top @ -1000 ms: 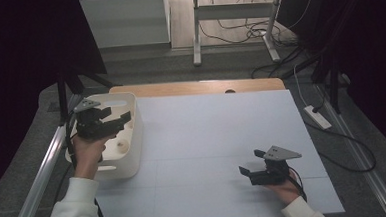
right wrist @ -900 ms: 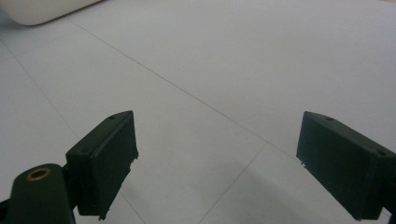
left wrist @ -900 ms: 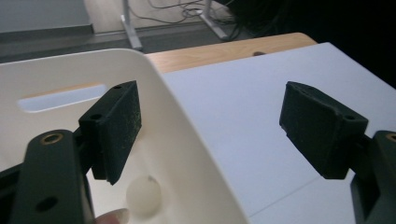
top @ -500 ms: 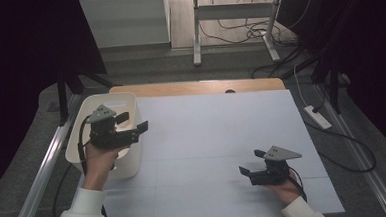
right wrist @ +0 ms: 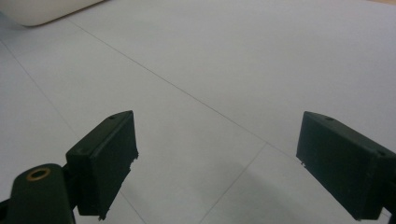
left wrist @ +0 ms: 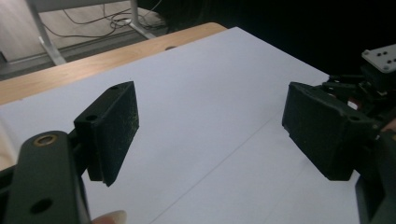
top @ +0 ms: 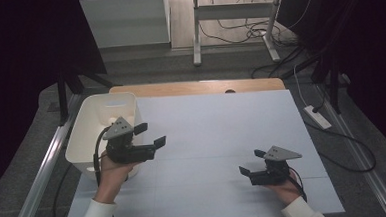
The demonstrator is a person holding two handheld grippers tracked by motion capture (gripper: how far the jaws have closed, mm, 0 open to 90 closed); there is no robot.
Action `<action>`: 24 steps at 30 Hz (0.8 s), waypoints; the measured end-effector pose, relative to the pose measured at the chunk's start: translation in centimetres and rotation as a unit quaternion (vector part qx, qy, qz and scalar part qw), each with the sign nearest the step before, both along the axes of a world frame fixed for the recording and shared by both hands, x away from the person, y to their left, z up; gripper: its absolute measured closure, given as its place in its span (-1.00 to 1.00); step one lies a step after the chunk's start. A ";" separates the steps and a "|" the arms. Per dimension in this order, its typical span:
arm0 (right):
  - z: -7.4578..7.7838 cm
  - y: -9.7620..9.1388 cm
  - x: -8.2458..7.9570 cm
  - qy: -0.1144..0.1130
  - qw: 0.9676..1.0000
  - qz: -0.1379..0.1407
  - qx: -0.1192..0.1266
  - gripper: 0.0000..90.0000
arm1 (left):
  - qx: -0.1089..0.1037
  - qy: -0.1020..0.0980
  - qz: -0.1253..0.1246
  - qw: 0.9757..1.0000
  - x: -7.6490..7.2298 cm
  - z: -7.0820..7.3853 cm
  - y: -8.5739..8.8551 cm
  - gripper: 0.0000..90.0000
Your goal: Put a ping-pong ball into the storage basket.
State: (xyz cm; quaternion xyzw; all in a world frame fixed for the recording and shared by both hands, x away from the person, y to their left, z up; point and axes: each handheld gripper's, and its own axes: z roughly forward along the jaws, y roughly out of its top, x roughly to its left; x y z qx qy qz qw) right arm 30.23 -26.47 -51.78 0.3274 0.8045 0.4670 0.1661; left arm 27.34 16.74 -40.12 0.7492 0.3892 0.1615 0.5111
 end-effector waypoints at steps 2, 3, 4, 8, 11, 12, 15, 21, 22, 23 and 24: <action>0.0 0.0 0.0 0.000 1.000 0.000 0.000 -0.73 | 0.007 -0.001 -0.007 1.000 -0.4 -0.4 -0.7 -0.57; 0.0 0.0 0.0 -0.001 1.000 -0.001 0.000 -0.73 | 0.012 -0.001 -0.012 1.000 -0.5 -0.8 -1.0 -0.57; 0.0 0.0 0.0 0.000 1.000 -0.001 0.001 -0.73 | 0.014 0.001 -0.017 1.000 -0.6 -1.1 -1.3 -0.58; 0.0 0.0 -0.1 0.000 1.000 -0.002 -0.001 -0.73 | 0.020 0.007 -0.021 1.000 -0.9 -2.3 -2.0 -0.58; 0.0 0.0 -0.1 0.000 1.000 -0.002 -0.001 -0.73 | 0.028 0.010 -0.024 0.999 -1.0 -3.0 -2.4 -0.58; 0.0 -0.1 -0.1 0.000 1.000 -0.003 -0.001 -0.73 | 0.031 0.011 -0.026 0.999 -1.2 -3.3 -2.6 -0.58; 0.0 -0.1 -0.1 0.001 1.000 -0.003 -0.001 -0.73 | 0.035 0.014 -0.030 0.999 -1.4 -4.1 -3.0 -0.59; 0.0 -0.1 -0.1 0.000 1.000 -0.005 -0.004 -0.73 | 0.036 0.032 -0.030 0.998 -1.5 -6.1 -2.8 -0.59; 0.0 -0.1 -0.1 0.000 1.000 -0.005 -0.004 -0.73 | 0.039 0.035 -0.027 0.998 -1.5 -6.5 -2.6 -0.59; 0.0 -0.1 -0.1 -0.001 1.000 -0.005 -0.003 -0.73 | 0.040 0.038 -0.027 0.998 -1.5 -6.7 -2.6 -0.59; 0.0 -0.1 -0.1 0.000 1.000 -0.006 -0.003 -0.73 | 0.040 0.041 -0.027 0.998 -1.5 -7.1 -2.4 -0.59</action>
